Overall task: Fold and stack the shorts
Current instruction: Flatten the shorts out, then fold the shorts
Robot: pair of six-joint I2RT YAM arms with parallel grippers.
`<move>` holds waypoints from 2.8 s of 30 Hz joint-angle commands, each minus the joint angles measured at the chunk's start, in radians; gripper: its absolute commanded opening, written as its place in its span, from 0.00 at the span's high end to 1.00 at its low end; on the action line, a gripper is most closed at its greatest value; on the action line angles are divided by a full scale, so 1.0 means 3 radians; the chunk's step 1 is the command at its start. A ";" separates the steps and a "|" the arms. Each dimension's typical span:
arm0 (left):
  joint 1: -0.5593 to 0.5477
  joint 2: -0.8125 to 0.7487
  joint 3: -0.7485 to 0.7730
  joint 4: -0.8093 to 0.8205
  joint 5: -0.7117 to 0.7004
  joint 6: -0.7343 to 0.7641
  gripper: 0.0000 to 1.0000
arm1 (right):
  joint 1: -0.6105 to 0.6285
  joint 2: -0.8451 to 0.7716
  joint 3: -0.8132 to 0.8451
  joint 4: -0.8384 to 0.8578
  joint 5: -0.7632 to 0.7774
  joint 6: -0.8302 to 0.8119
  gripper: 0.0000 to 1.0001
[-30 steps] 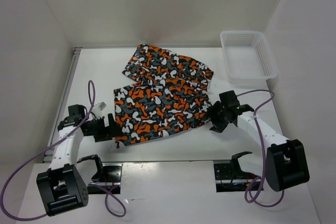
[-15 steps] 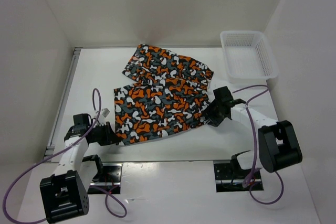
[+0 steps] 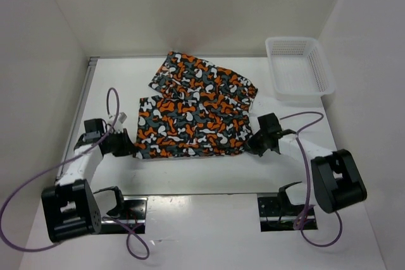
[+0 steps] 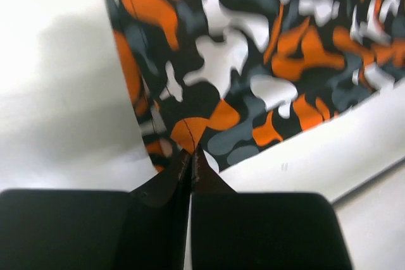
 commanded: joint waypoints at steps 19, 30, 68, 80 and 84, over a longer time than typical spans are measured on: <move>0.0001 -0.0453 0.0375 -0.0550 0.0030 0.0026 0.11 | 0.0283 -0.1176 -0.0297 -0.0297 0.0059 0.0440 0.05; -0.0030 -0.0602 -0.0193 -0.0715 -0.0026 0.0026 0.00 | 0.0283 -0.1258 -0.0220 -0.0369 0.0059 0.0410 0.06; -0.0030 -0.0320 -0.0014 -0.0039 -0.0517 0.0026 0.09 | 0.0283 -0.0109 -0.0159 0.0306 0.0141 0.0343 0.56; 0.0067 -0.0127 -0.0051 -0.0157 -0.0782 0.0026 0.01 | 0.0283 -0.0092 -0.0041 0.0311 0.0110 0.0282 0.60; 0.0067 0.0164 -0.0116 0.0214 -0.0712 0.0026 0.01 | 0.0283 -0.0164 -0.0041 0.0311 0.0110 0.0282 0.60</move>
